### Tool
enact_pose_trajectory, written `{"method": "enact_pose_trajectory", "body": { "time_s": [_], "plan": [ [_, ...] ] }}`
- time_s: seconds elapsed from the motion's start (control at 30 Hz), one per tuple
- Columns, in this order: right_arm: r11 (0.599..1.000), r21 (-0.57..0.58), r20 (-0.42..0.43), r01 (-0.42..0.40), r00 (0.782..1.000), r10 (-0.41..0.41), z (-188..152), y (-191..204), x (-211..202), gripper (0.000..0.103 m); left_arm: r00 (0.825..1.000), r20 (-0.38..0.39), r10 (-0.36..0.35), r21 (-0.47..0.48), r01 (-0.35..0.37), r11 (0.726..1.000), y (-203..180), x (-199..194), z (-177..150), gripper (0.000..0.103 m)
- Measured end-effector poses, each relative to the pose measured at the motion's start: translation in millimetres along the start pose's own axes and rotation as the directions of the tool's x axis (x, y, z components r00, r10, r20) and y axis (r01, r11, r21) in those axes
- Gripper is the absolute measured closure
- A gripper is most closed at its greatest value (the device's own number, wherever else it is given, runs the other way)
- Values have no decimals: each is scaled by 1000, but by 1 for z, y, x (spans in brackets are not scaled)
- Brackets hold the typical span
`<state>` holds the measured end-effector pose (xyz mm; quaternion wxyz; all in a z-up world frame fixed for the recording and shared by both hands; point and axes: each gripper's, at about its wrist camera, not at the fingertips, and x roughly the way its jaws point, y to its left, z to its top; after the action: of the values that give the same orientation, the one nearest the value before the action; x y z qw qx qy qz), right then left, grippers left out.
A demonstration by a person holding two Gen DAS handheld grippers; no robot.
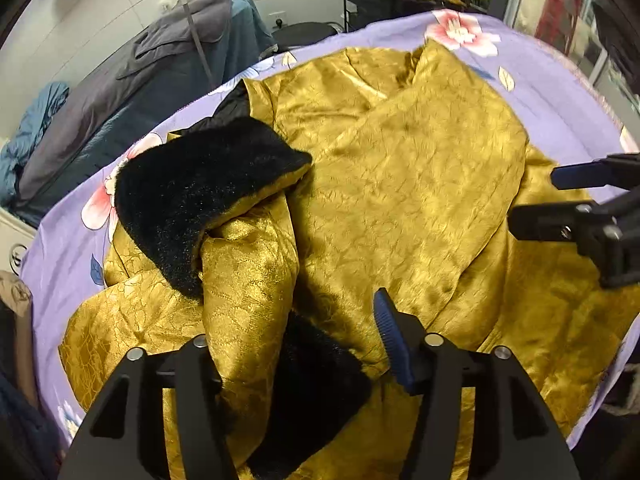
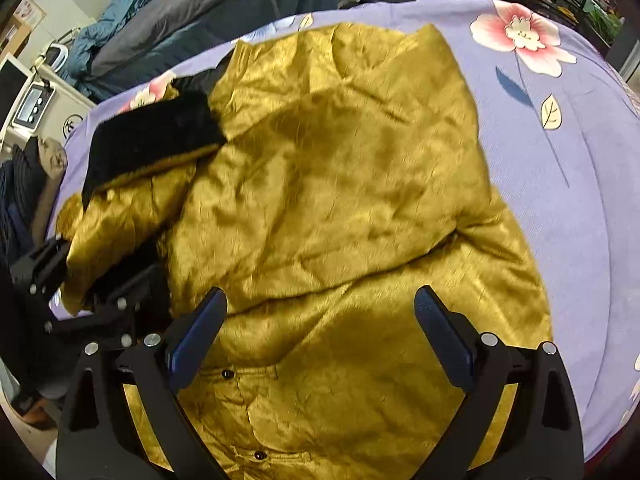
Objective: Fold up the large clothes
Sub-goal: 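Grasp the other fur-cuffed sleeve with the left gripper and lift it, then fold the held sleeve across the jacket front with the left gripper and release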
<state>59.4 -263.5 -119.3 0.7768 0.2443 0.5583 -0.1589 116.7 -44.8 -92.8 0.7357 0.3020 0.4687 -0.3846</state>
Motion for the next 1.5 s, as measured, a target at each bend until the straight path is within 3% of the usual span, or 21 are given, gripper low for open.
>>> {"method": "enact_pose_trajectory", "body": {
  "time_s": [0.13, 0.23, 0.4, 0.43, 0.5, 0.57, 0.63, 0.7, 0.77, 0.8, 0.9, 0.93, 1.0, 1.1, 1.2, 1.33, 1.5],
  "plan": [
    [1000, 18, 23, -5, 1000, 5, 5, 2, -8, 10, 998, 32, -62, -117, 66, 991, 19, -6, 9, 39],
    [1000, 25, 22, -13, 1000, 13, 3, 0, -9, 10, 986, 69, -150, -246, 162, 956, 40, -11, 17, 37],
    [999, 34, 1, -18, 1000, 18, -10, -6, -6, 10, 929, 140, -341, -435, 368, 822, 71, -21, 6, 23],
    [999, 42, -2, -18, 1000, 18, -13, -8, -5, 10, 925, 141, -354, -441, 379, 814, 71, -23, 2, 22],
    [998, 59, -15, -19, 1000, 20, -18, -12, -3, 10, 925, 121, -360, -427, 376, 823, 67, -23, -6, 22],
    [998, 67, -26, -19, 999, 20, -23, -14, -1, 10, 939, 83, -334, -375, 340, 863, 56, -27, -14, 22],
    [998, 63, -31, -16, 999, 18, -25, -14, 1, 10, 943, 92, -321, -354, 332, 874, 53, -34, -19, 22],
    [998, 52, -29, -18, 999, 19, -24, -12, 0, 10, 934, 140, -328, -384, 356, 852, 61, -43, -23, 22],
    [999, 46, -21, -20, 1000, 21, -20, -9, -1, 10, 918, 216, -333, -454, 397, 797, 83, -51, -22, 22],
    [999, 45, -17, -23, 1000, 24, -18, -7, -1, 10, 918, 236, -320, -489, 396, 777, 94, -51, -19, 22],
    [998, 46, -10, -35, 999, 35, -12, -2, -2, 10, 952, 176, -251, -569, 307, 763, 124, -30, -2, 22],
    [998, 42, -8, -40, 999, 40, -11, 1, -2, 10, 956, 157, -247, -588, 291, 755, 132, -21, 4, 22],
    [999, 30, -7, -46, 999, 46, -10, 6, -2, 10, 956, 109, -272, -633, 278, 722, 145, 2, 15, 25],
    [999, 18, -7, -51, 999, 51, -12, 11, -4, 10, 937, 91, -336, -669, 308, 676, 150, 31, 29, 28],
    [999, 22, -12, -47, 999, 48, -16, 10, -4, 10, 942, 24, -336, -674, 263, 690, 138, 49, 38, 46],
    [999, 37, -13, -29, 999, 29, -21, -1, -4, 10, 962, 62, -267, -599, 250, 761, 109, 33, 52, 63],
    [997, 74, -9, 8, 1000, -7, -22, -20, -5, 10, 983, 85, -165, -346, 184, 920, 42, 1, 71, 65]
  ]
}}
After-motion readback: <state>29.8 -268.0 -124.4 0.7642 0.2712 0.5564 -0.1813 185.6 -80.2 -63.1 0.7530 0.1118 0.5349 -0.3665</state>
